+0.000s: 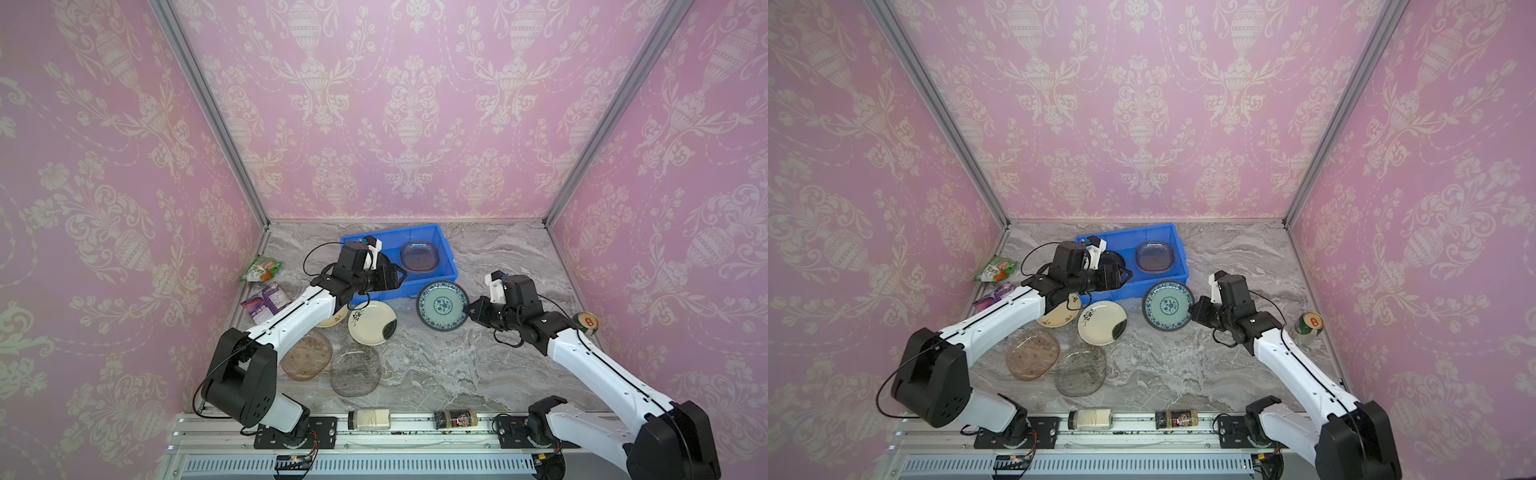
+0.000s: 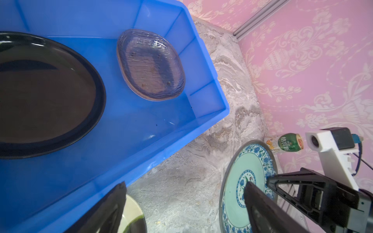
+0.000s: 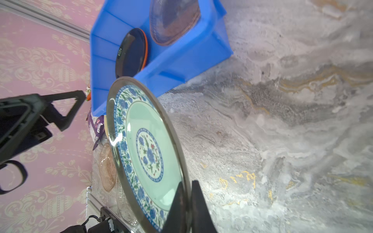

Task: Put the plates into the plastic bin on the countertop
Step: 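Lift the blue-and-white plate with the right gripper and carry it toward the bin, then close the left gripper on the blue-and-white plate rim while the right gripper holds it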

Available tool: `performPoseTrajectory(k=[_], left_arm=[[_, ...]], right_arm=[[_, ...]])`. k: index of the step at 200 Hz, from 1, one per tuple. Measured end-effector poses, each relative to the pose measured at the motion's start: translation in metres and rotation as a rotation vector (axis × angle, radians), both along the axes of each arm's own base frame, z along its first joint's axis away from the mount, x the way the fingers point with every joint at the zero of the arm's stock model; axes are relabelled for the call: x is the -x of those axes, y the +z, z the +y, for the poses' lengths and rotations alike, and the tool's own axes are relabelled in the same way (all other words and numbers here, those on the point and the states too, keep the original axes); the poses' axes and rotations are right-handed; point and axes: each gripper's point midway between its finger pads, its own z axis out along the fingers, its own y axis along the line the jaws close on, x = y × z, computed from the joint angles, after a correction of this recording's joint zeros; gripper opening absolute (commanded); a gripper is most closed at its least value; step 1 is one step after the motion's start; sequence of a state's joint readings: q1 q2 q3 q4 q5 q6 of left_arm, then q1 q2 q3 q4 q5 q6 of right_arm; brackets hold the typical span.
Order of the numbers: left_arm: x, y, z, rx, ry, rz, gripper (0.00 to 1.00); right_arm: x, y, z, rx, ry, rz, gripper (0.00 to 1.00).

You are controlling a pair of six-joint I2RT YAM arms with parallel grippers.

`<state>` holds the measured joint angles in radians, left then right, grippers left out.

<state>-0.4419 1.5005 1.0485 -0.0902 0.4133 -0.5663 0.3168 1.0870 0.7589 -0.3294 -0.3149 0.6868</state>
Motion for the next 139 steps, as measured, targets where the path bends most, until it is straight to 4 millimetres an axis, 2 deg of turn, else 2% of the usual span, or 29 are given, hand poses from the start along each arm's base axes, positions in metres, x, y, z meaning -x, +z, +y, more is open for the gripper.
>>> performPoseTrajectory(k=[16, 30, 63, 84, 107, 139], left_arm=[[-0.002, 0.003, -0.002, 0.010, -0.003, -0.013, 0.92], [-0.004, 0.009, -0.002, 0.011, 0.000, -0.025, 0.93], [-0.011, 0.032, 0.008, -0.006, 0.026, -0.081, 0.94], [-0.016, 0.050, 0.025, 0.007, 0.066, -0.119, 0.95], [-0.026, 0.061, 0.046, 0.042, 0.120, -0.137, 0.94], [-0.035, 0.050, 0.069, 0.077, 0.176, -0.100, 0.94]], right_arm=[[-0.014, 0.026, 0.004, -0.002, 0.008, -0.042, 0.00], [-0.027, 0.041, 0.009, 0.003, 0.018, -0.065, 0.00], [-0.070, 0.055, 0.023, 0.030, 0.045, -0.067, 0.00], [-0.099, 0.051, 0.034, 0.038, 0.063, -0.057, 0.00], [-0.133, 0.036, 0.052, 0.013, 0.090, -0.030, 0.00], [-0.176, 0.004, 0.080, -0.022, 0.115, 0.026, 0.00]])
